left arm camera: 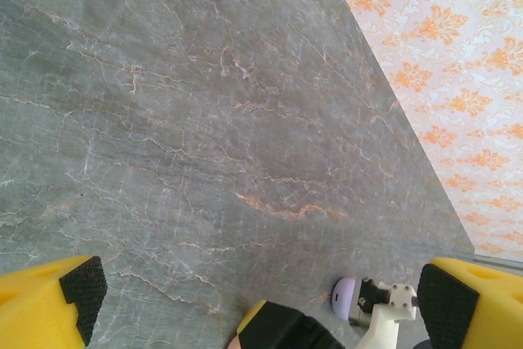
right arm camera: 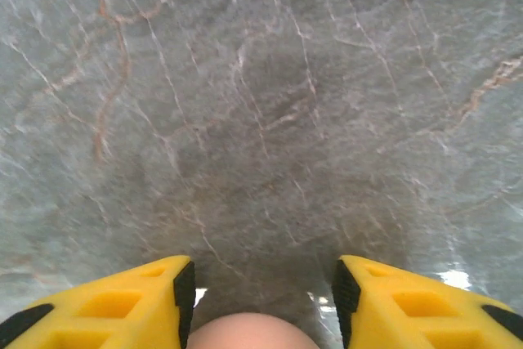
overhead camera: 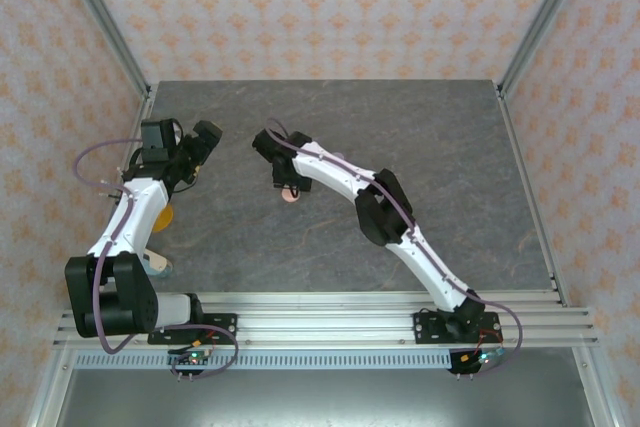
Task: Insert the wireless bluetooth earbuds into the charging case
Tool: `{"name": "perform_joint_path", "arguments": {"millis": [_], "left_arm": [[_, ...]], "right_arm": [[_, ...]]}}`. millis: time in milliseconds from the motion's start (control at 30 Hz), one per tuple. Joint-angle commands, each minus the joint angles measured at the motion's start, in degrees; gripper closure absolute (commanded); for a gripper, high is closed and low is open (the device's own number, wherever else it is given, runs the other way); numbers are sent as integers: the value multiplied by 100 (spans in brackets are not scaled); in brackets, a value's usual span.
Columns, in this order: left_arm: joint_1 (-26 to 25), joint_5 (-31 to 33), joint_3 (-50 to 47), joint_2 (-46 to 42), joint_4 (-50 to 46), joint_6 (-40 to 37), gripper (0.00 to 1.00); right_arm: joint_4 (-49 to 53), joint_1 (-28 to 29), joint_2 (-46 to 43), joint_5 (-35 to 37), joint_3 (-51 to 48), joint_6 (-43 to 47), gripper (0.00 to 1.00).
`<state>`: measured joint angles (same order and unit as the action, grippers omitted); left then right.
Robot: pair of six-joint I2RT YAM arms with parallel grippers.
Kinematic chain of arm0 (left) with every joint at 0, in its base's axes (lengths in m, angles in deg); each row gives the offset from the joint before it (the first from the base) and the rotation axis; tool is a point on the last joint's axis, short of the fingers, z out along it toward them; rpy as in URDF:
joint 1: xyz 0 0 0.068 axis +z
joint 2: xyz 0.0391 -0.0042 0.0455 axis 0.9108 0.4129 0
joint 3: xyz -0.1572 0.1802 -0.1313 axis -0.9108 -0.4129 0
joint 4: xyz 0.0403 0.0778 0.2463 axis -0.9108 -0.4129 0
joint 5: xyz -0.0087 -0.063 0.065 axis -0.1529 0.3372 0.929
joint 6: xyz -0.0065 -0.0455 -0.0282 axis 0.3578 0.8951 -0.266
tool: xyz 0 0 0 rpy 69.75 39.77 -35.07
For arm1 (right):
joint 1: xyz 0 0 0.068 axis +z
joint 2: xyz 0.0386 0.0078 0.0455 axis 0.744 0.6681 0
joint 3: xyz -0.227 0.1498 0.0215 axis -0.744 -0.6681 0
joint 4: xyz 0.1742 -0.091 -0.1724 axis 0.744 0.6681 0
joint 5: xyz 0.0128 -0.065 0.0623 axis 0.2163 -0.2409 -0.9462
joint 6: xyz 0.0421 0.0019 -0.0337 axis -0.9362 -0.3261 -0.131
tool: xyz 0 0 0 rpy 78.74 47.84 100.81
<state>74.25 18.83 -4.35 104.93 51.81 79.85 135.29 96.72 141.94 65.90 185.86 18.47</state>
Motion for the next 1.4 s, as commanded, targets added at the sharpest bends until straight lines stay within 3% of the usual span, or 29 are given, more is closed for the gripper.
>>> {"name": "perform_joint_path", "arguments": {"millis": [0, 267, 467, 633, 900, 1367], "left_arm": [[23, -190, -104, -168, 211, 130, 0], [5, -948, -494, -61, 1182, 761, 0], [-240, -1358, -510, 171, 1555, 1031, 0], [-495, -1326, -424, 85, 1360, 759, 0], [-675, -1518, -423, 29, 1263, 414, 0], [-725, -1127, -227, 54, 831, 101, 0]], "right_arm": [[261, 66, -506, 166, -678, 272, 53], [-744, 66, -1901, -28, -3113, -83, 56], [-1476, 66, -3020, -148, -4410, -378, 37], [-1550, 63, -3712, -23, -4852, 29, 31], [-1277, 58, -4048, -53, -5169, 1651, 27], [-1916, 22, -3547, -1097, -5415, 983, 27]]}}
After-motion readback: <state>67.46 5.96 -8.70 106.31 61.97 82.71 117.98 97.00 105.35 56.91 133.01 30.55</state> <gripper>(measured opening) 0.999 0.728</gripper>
